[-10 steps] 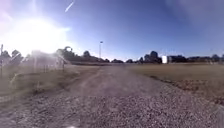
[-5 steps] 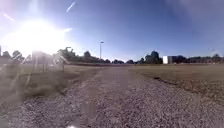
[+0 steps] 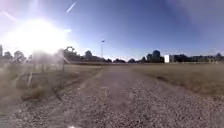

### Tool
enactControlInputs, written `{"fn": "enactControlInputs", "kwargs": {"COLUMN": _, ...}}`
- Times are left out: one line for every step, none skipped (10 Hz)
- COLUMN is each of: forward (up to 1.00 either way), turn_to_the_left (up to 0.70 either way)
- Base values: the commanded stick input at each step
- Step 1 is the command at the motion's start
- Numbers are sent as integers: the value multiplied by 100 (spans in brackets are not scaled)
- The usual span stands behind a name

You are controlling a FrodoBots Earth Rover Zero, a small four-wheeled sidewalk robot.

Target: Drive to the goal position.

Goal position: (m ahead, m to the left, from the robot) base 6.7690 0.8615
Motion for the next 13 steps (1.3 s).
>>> {"fn": "enactControlInputs", "kwargs": {"forward": 50, "turn_to_the_left": 0}}
{"fn": "enactControlInputs", "kwargs": {"forward": 50, "turn_to_the_left": 0}}
{"fn": "enactControlInputs", "kwargs": {"forward": 50, "turn_to_the_left": 0}}
{"fn": "enactControlInputs", "kwargs": {"forward": 50, "turn_to_the_left": 0}}
{"fn": "enactControlInputs", "kwargs": {"forward": 50, "turn_to_the_left": 0}}
{"fn": "enactControlInputs", "kwargs": {"forward": 50, "turn_to_the_left": 0}}
{"fn": "enactControlInputs", "kwargs": {"forward": 50, "turn_to_the_left": -1}}
{"fn": "enactControlInputs", "kwargs": {"forward": 50, "turn_to_the_left": -16}}
{"fn": "enactControlInputs", "kwargs": {"forward": 50, "turn_to_the_left": -38}}
{"fn": "enactControlInputs", "kwargs": {"forward": 50, "turn_to_the_left": -50}}
{"fn": "enactControlInputs", "kwargs": {"forward": 50, "turn_to_the_left": -50}}
{"fn": "enactControlInputs", "kwargs": {"forward": 50, "turn_to_the_left": -50}}
{"fn": "enactControlInputs", "kwargs": {"forward": 50, "turn_to_the_left": -21}}
